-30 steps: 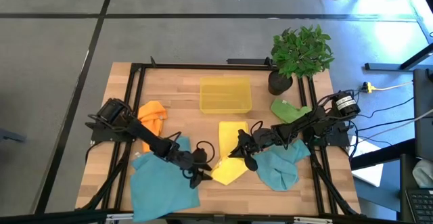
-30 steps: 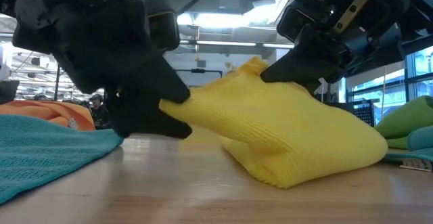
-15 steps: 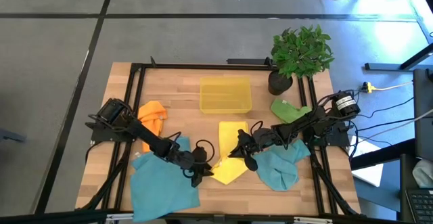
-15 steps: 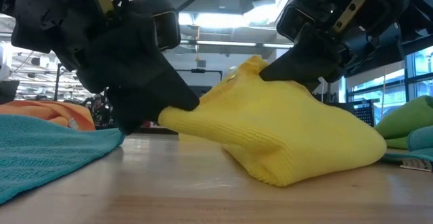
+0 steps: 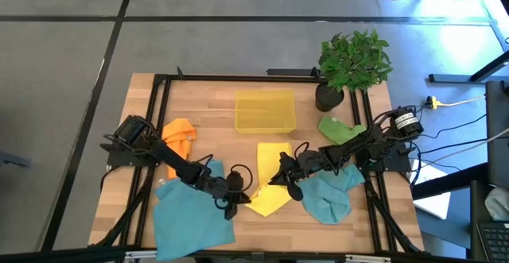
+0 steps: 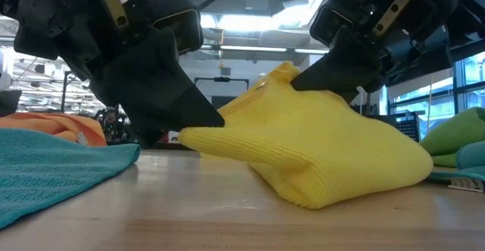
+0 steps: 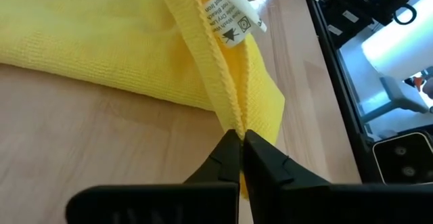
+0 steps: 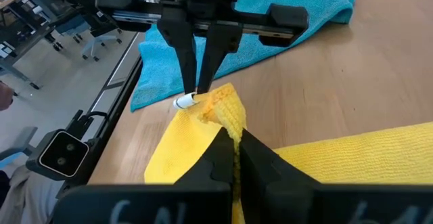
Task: Fold microfiber towels
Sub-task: Fold the yellow microfiber towel
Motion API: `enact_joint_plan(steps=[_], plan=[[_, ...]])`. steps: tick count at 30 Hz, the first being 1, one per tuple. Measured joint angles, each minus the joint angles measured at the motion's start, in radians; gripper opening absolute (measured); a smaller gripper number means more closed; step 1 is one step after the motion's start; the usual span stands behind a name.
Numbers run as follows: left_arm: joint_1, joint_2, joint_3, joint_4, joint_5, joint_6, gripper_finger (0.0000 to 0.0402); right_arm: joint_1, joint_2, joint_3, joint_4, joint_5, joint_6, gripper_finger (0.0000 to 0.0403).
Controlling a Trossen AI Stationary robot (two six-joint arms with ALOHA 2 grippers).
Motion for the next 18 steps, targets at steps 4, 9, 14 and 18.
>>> enact_joint_plan(steps=[4,9,14,18], plan=[[0.002,0.000,0.000,0.000,0.000,0.009,0.0001,0.006,0.000,0.000,0.000,0.000,0.000,0.0006],[0.015,-0.001,0.000,0.000,0.009,0.009,0.0000,0.014,0.000,0.000,0.000,0.000,0.001,0.0006],[0.035,-0.001,0.000,0.001,0.061,0.009,0.0000,0.014,0.000,0.000,0.000,-0.016,0.001,0.0006],[0.042,-0.001,0.000,0.001,0.071,0.017,0.0000,0.020,0.000,0.000,-0.001,-0.017,-0.001,0.0006]])
